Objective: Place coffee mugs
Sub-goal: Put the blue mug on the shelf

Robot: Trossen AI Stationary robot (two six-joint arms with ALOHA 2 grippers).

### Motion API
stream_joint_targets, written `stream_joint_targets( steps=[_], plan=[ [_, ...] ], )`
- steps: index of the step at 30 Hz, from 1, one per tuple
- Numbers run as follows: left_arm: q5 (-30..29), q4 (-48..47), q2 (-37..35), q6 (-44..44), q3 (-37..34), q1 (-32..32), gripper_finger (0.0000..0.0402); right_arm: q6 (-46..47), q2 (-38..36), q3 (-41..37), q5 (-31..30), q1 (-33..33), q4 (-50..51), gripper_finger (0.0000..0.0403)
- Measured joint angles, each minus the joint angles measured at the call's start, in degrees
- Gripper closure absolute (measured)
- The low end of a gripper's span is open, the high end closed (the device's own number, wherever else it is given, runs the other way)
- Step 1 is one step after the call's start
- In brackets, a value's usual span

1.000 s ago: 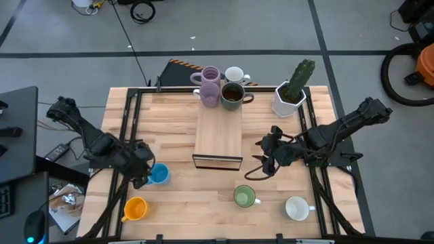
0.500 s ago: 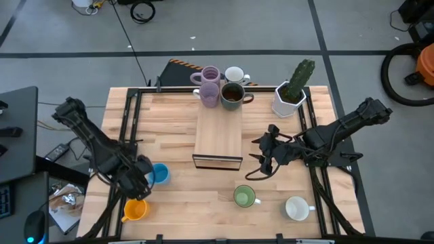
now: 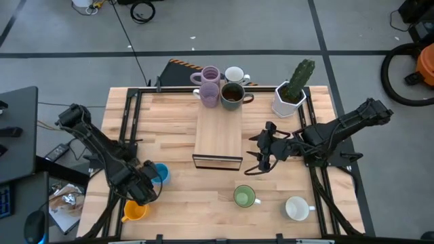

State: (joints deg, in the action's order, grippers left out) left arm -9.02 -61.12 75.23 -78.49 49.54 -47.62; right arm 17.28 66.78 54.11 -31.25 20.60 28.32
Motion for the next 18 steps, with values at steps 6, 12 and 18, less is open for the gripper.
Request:
stream_joint_targets(
  steps=[6,12,18],
  plan=[
    [1.63,5.76,0.17,0.80,-5.58,0.61,0.0247,-0.75,0.00,0.00,1.72,-1.16,-0.48,0.0155],
    [0.04,6.55,0.15,1.60,-6.91,1.53,0.0254,-0.97,0.00,0.00,3.73,-2.71,-0.66,0.0161],
    [-0.25,6.44,0.15,4.09,-6.91,2.82,0.0311,-1.04,0.31,0.00,4.99,-3.19,-0.69,0.0168]
  ],
)
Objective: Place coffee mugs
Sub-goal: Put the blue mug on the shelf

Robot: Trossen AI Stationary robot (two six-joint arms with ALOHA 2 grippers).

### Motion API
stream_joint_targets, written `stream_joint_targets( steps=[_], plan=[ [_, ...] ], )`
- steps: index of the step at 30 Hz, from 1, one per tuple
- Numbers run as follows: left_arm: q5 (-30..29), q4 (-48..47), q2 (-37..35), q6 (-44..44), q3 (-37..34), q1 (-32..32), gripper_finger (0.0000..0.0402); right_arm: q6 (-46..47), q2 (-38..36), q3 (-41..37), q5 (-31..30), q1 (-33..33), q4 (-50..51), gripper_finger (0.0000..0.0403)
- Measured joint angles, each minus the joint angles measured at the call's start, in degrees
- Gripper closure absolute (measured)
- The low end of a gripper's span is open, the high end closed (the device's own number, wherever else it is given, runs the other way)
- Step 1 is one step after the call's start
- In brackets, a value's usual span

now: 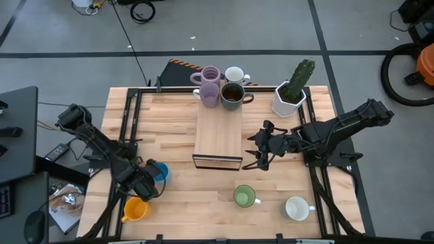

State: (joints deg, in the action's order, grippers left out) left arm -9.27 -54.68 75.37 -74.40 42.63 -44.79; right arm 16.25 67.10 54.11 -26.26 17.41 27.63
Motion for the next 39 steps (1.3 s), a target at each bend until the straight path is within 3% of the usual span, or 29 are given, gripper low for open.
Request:
stream_joint_targets(
  steps=[4,9,17,24,31,34,39],
  plan=[
    [-0.71,-0.26,0.00,3.15,0.00,0.02,0.0353,-0.80,0.24,0.00,0.13,-0.21,-0.25,0.0172],
    [-0.77,-2.83,-0.88,9.22,0.47,2.01,0.0353,-1.76,0.32,0.00,2.15,-1.05,0.17,0.0177],
    [-2.82,-14.60,-7.51,23.45,6.36,12.20,0.0353,-1.41,-0.33,0.00,2.45,-2.94,3.63,0.0191],
    [-9.05,-20.72,-8.76,42.23,15.78,24.86,0.0353,-2.81,-0.64,-0.16,3.37,-3.40,5.32,0.0199],
    [-12.08,-19.48,-8.76,64.87,23.94,40.25,0.0353,-6.33,-6.40,-6.05,7.47,-11.22,3.74,0.0212],
    [-11.62,-16.71,-8.69,73.14,26.76,46.19,0.0353,-8.31,-9.88,-8.61,8.19,-14.55,1.70,0.0217],
    [-4.53,-11.97,-7.33,84.26,29.42,54.79,0.0353,-10.22,-14.69,-12.68,11.89,-17.67,-5.27,0.0222]
  ],
)
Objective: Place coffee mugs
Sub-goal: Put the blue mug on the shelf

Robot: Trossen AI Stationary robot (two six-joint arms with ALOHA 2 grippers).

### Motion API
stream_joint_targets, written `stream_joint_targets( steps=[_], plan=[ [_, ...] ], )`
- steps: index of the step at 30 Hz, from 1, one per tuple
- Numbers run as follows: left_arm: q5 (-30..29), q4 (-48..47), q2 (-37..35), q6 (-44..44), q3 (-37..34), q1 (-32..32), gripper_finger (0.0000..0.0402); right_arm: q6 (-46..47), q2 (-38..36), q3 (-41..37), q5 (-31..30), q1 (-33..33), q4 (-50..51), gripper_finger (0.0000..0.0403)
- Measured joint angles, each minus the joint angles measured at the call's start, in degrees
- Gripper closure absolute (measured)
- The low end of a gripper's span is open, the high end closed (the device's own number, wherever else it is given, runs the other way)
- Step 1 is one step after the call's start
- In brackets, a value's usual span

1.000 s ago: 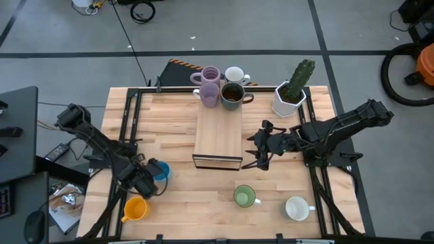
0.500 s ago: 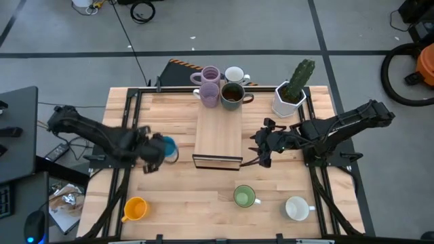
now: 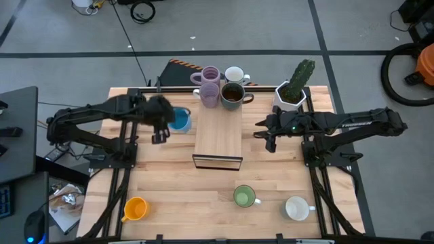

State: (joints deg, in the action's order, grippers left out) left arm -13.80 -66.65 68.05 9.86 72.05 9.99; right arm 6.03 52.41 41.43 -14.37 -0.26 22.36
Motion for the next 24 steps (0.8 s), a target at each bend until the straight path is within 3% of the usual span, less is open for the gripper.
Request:
stream_joint_targets(
  steps=[8,16,24],
  plan=[
    [6.65,5.54,8.76,6.94,6.48,6.34,0.0353,-0.21,-1.01,-2.03,8.41,-3.13,-2.88,0.0223],
    [10.00,2.27,22.00,10.39,18.51,6.53,0.0353,-3.09,-2.23,-2.06,9.51,-3.44,-3.32,0.0225],
    [13.65,-1.40,27.68,11.29,23.77,7.60,0.0352,-3.59,-2.21,-2.06,9.99,-3.29,-3.21,0.0225]
  ],
)
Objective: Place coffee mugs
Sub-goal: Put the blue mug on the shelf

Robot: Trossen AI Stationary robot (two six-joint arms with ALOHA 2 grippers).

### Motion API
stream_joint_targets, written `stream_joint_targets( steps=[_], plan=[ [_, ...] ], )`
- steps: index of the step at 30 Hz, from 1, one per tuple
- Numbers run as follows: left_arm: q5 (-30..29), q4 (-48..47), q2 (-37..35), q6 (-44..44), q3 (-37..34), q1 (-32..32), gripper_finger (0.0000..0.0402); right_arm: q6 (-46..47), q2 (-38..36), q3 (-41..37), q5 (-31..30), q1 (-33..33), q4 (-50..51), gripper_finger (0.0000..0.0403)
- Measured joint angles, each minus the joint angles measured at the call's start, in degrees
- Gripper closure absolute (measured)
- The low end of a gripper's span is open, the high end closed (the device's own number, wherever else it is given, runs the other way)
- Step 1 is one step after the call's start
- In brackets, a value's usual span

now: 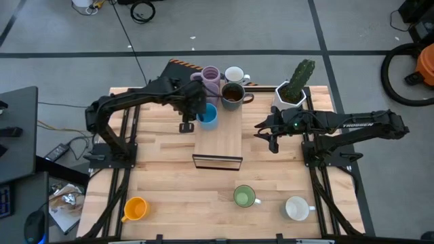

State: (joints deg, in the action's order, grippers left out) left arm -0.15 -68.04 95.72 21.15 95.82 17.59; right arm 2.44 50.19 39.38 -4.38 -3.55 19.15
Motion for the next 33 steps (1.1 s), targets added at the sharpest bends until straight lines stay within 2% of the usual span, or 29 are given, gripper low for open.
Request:
stream_joint_targets(
  steps=[21,33],
  plan=[
    [-1.72,0.90,1.14,0.55,-0.66,1.00,0.0347,-0.06,0.02,0.02,1.53,0.04,-1.11,0.0231],
    [-6.14,1.15,1.14,-1.44,-0.66,1.00,0.0268,0.15,0.04,0.04,1.53,0.04,-1.11,0.0231]
  ],
)
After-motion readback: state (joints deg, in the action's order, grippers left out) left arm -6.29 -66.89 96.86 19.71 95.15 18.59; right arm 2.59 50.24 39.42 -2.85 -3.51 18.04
